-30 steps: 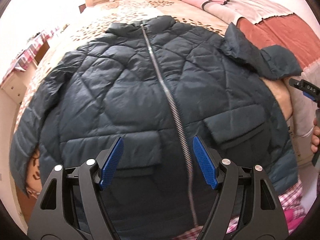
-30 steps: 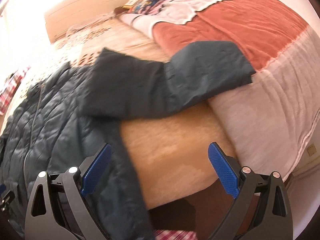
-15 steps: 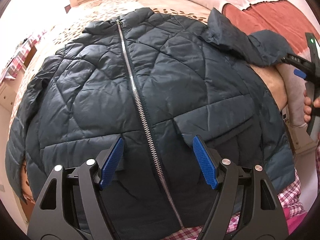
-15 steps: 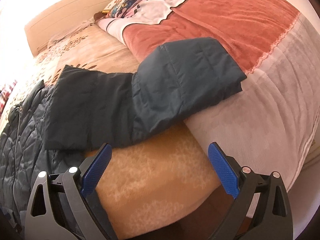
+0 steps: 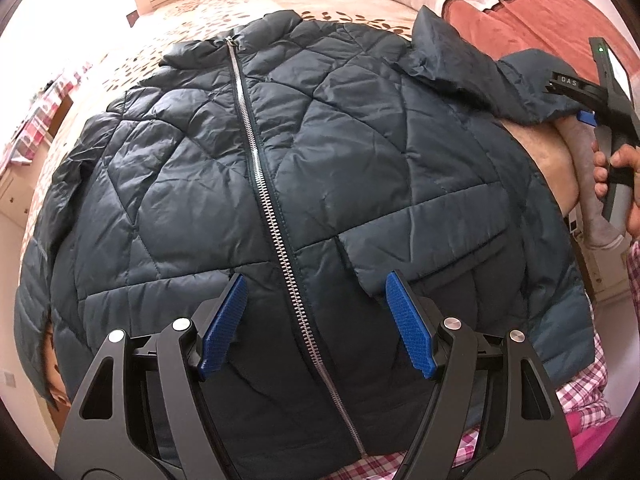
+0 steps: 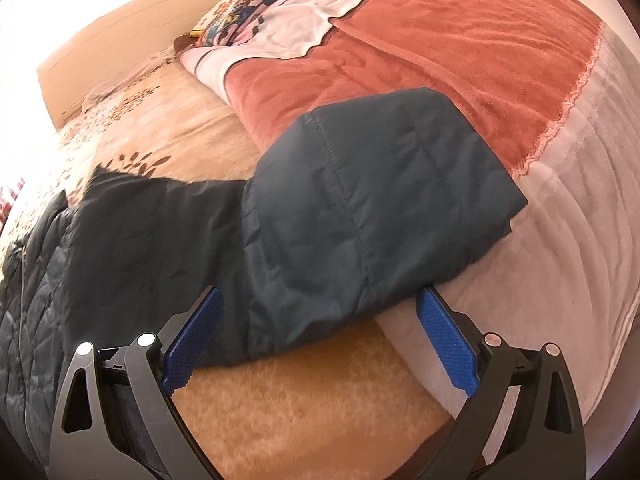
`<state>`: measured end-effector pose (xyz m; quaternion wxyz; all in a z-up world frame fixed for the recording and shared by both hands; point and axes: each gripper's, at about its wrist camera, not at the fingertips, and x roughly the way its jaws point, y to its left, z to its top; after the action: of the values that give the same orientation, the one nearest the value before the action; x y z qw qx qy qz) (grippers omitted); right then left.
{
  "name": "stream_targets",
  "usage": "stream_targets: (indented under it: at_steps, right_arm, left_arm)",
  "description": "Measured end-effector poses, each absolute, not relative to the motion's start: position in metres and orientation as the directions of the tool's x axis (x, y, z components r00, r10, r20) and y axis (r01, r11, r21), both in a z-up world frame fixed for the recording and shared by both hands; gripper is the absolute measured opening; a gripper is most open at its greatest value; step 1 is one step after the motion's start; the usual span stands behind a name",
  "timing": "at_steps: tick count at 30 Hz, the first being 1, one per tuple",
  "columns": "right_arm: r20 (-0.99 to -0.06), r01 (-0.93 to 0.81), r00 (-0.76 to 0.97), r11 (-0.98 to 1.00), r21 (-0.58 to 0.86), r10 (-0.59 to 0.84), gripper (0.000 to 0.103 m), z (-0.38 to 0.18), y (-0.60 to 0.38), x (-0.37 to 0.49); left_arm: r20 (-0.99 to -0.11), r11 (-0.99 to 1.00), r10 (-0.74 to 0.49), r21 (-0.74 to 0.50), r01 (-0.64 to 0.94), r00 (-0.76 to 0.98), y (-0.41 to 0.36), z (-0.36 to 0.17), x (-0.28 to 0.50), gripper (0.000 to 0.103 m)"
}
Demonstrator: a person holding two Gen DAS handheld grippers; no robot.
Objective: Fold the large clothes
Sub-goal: 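Move the right tool to the cuff of the outstretched sleeve, then close the right tool on the sleeve cuff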
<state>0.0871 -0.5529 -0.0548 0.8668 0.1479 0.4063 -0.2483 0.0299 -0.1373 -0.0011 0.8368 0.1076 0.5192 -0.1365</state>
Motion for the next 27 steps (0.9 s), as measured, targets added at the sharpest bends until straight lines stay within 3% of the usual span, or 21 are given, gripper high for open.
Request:
stream_targets:
  at_steps: [6, 8, 10, 11, 13, 15, 20, 27]
  right_arm:
    - [-0.750, 0.552, 0.570, 0.832, 0.047, -0.336, 0.094, -0.055, -0.559, 0.098]
    - [-0.732, 0.557, 0.589, 0.828, 0.061, -0.343, 0.087, -0.054, -0.561, 0.100]
    - [-0.721, 0.569, 0.596, 0.819, 0.069, -0.354, 0.062, -0.053, -0.566, 0.100]
    - [-0.718, 0.575, 0.598, 0.815, 0.074, -0.357, 0.055, -0.052, -0.569, 0.103]
    - [-0.715, 0.582, 0.611, 0.805, 0.115, -0.340, 0.022, -0.050, -0.578, 0.102]
    - [-0.713, 0.563, 0.645, 0.801, 0.201, -0.275, 0.014, -0.047, -0.587, 0.099]
    - [-0.650, 0.499, 0.721, 0.831, 0.247, -0.240, 0.008, -0.018, -0.577, 0.093]
    - [-0.524, 0.298, 0.836, 0.937, 0.184, -0.163, 0.007, 0.049, -0.500, 0.095]
  left_arm:
    - [-0.906, 0.948, -0.106, 0.033, 0.318, 0.410, -0.133, -0.007, 0.036, 0.071]
    - [-0.907, 0.950, -0.107, 0.027, 0.310, 0.408, -0.130, -0.007, 0.037, 0.071]
    - [-0.907, 0.954, -0.109, 0.020, 0.300, 0.407, -0.127, -0.008, 0.039, 0.071]
    - [-0.907, 0.956, -0.109, 0.017, 0.294, 0.407, -0.125, -0.008, 0.039, 0.071]
    - [-0.905, 0.958, -0.112, 0.011, 0.286, 0.410, -0.122, -0.007, 0.040, 0.071]
    - [-0.903, 0.961, -0.115, 0.004, 0.275, 0.414, -0.118, -0.006, 0.041, 0.071]
    - [-0.897, 0.970, -0.127, -0.022, 0.244, 0.424, -0.106, -0.004, 0.044, 0.071]
    - [-0.879, 0.980, -0.136, -0.051, 0.194, 0.457, -0.082, 0.002, 0.047, 0.071]
